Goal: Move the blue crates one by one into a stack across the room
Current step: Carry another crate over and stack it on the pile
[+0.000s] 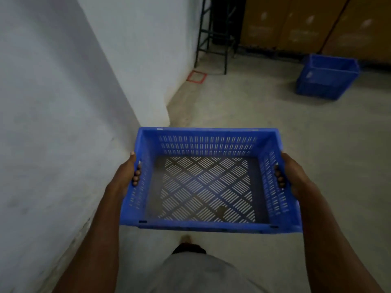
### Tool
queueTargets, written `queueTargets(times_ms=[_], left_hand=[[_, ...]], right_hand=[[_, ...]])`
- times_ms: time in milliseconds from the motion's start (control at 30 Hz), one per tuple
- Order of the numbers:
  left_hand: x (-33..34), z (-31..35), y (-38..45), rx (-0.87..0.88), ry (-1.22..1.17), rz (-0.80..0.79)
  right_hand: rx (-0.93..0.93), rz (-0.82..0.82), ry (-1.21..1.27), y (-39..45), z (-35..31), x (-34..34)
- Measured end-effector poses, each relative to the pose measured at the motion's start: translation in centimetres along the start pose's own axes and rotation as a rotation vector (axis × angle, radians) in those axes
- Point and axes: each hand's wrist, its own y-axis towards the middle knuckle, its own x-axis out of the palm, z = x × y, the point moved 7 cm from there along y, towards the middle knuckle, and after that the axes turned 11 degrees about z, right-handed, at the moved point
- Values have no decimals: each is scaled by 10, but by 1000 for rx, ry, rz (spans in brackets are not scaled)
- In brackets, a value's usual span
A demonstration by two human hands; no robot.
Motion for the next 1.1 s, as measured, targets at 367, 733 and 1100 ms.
queueTargets(times_ms=[367,733,1100], left_hand=[[368,152,56,109,165,-340],[746,301,37,174,323,-595],[1013,405,44,140,220,-520]], right_hand=[[153,258,201,177,-36,-198],[261,501,401,328,-90,-399],[196,486,330,589,-237,-556]])
